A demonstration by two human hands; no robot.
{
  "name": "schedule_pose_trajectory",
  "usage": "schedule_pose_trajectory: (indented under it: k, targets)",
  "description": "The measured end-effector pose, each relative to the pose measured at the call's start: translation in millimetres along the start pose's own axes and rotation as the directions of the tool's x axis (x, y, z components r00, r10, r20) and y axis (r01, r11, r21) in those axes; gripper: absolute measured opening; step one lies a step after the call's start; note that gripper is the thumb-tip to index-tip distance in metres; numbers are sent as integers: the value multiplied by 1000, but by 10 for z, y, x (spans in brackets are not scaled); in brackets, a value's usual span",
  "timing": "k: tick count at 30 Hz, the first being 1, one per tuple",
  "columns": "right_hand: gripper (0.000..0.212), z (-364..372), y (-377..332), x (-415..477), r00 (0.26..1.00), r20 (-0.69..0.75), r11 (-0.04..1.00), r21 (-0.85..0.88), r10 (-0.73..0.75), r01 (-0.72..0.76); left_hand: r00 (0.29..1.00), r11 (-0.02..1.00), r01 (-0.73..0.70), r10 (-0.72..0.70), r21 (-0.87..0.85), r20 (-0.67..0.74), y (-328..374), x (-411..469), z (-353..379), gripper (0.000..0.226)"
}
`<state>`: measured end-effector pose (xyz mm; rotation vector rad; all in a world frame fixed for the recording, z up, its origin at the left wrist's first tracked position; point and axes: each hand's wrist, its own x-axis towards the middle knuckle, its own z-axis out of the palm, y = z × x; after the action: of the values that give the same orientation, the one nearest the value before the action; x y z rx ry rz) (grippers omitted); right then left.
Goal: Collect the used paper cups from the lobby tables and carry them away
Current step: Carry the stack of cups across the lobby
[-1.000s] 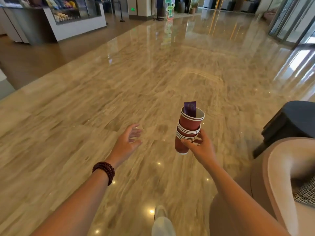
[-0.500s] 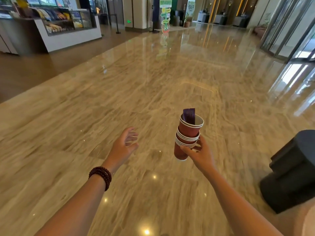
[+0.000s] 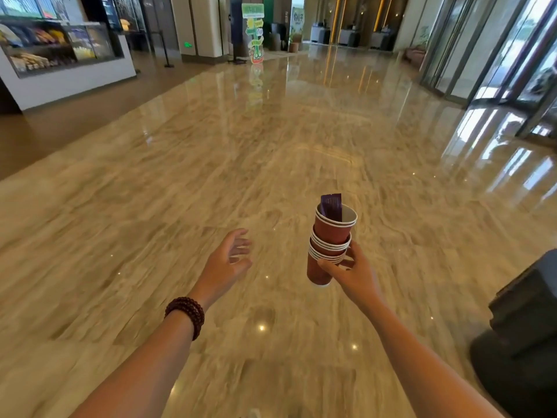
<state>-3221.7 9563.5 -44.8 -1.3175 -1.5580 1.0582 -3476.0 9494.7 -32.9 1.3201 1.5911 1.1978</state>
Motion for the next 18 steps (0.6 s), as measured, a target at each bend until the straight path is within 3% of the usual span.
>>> schedule_pose_trajectory:
  k: [9, 18]
  targets:
    - [69, 405, -109, 1724, 998, -65, 999, 35, 18, -16, 997, 999, -35, 33, 26, 67, 30, 1901, -302, 47]
    - [73, 651, 9, 3209, 992, -111, 999, -2, 54, -54, 992, 999, -43, 41, 19, 116, -71, 3516, -152, 48]
